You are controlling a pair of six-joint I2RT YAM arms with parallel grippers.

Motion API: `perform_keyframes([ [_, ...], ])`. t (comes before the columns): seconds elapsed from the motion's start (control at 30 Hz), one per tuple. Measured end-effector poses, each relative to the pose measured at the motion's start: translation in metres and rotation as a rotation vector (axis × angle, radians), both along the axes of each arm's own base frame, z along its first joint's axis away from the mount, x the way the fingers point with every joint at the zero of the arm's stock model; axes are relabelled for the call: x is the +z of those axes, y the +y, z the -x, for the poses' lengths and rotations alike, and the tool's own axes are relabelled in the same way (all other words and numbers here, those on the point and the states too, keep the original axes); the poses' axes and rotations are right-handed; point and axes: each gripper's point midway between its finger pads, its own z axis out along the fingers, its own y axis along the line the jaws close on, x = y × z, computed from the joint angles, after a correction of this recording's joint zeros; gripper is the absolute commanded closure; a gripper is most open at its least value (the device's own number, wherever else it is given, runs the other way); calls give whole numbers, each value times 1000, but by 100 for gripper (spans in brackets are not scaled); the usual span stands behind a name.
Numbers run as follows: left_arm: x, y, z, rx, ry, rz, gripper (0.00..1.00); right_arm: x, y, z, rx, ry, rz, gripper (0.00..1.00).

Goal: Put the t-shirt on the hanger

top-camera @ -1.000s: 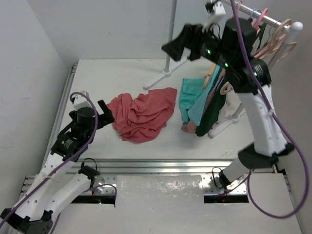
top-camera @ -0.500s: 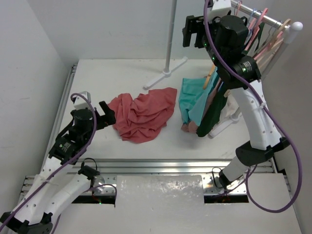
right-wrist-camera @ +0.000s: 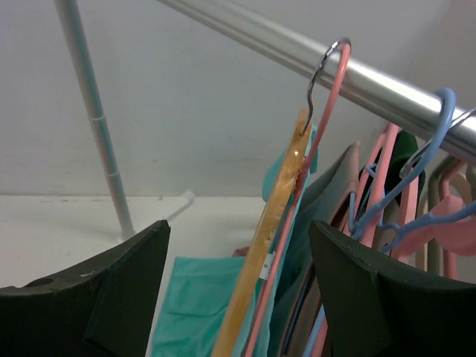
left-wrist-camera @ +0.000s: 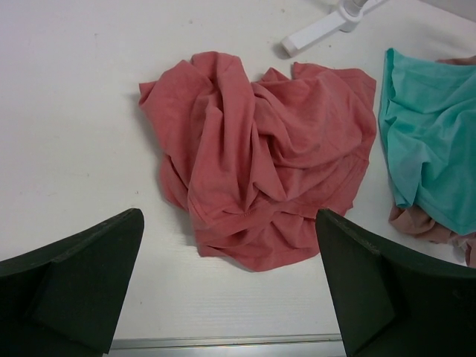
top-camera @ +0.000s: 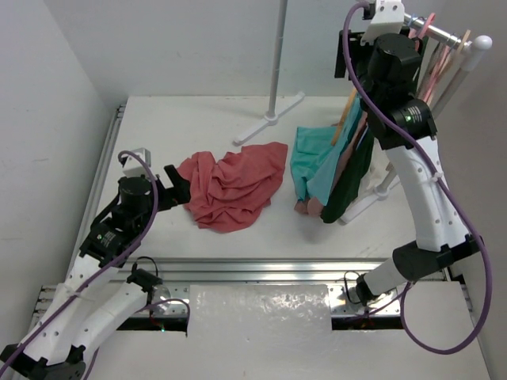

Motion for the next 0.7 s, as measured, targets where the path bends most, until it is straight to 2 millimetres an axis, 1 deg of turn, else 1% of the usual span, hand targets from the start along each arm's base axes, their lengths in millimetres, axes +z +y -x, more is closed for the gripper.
perform_keyframes([
  [0.07,0,-1,0,-4,-1,2,2,-4,-6,-5,-12,16,-7,24],
  [0.13,0,-1,0,-6,-1,3,2,-1,-8,-12,-18,14,-22,26],
  [0.2,0,-1,0,-7,-1,3,2,-3,-8,-18,-14,18,-30,29],
  [0.47,1,-2,0,-9,-3,5,2,-30,-3,-36,-1,87,-54,33],
  [0.57,2,-2,1,-10,-8,7,2,-40,-3,-40,-7,109,-63,34],
  [0.7,3,-2,2,-14,-13,11,2,-44,-6,-42,-26,113,-67,33],
])
